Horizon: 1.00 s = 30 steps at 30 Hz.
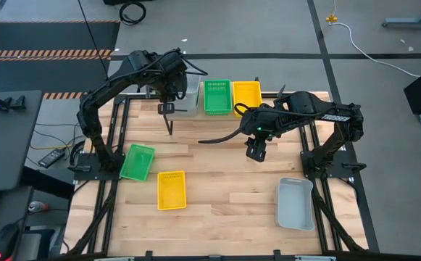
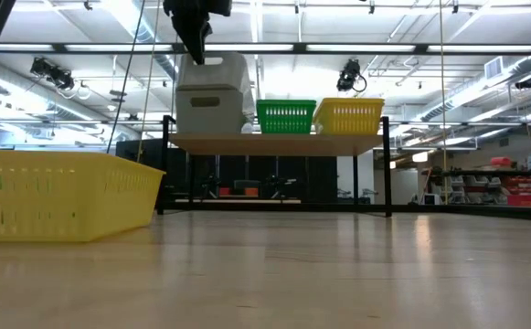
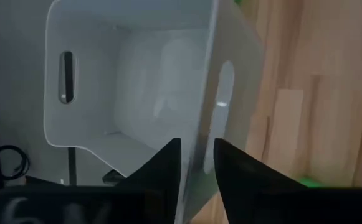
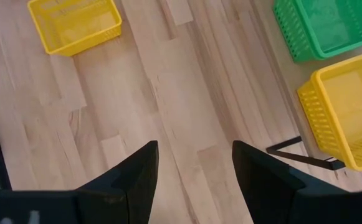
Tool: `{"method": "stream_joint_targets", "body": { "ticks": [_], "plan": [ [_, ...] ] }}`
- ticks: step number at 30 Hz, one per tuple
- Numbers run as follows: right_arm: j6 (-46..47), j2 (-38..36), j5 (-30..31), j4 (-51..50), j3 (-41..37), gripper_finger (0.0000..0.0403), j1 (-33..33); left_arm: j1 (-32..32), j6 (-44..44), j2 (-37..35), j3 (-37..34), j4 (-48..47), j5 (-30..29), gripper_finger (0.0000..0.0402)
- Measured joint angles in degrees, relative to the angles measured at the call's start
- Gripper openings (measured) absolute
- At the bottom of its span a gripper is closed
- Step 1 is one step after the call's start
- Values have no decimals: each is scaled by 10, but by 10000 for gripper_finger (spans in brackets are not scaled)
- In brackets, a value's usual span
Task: Stack baskets on shelf by color
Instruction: Stack the left gray bin on top of the gray bin on the shelf
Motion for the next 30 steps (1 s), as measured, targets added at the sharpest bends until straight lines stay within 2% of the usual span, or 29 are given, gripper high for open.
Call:
{"method": "stream_joint_targets", "body": {
  "ticks": [6, 9, 15, 21, 24, 28, 30],
  "plan": [
    [0, 0, 0, 0, 0, 211, 0, -1, -12, 0, 0, 0, 4, 74],
    [0, 0, 0, 0, 0, 211, 0, -3, -15, 0, 0, 0, 35, 67],
    [0, 0, -1, 0, 0, 211, 0, -6, -44, 1, 0, 0, 80, 81],
    [0, 0, -1, 0, 0, 211, 0, -8, -47, 1, 0, 0, 67, 93],
    [4, 0, -1, 0, 0, 211, 0, -15, -42, 1, 0, 0, 49, 69],
    [4, 0, -1, 0, 0, 211, 0, -26, -40, 1, 0, -3, 50, 17],
    [4, 0, -1, 0, 0, 211, 0, -31, -39, 1, 0, 0, 46, 9]
  ]
}}
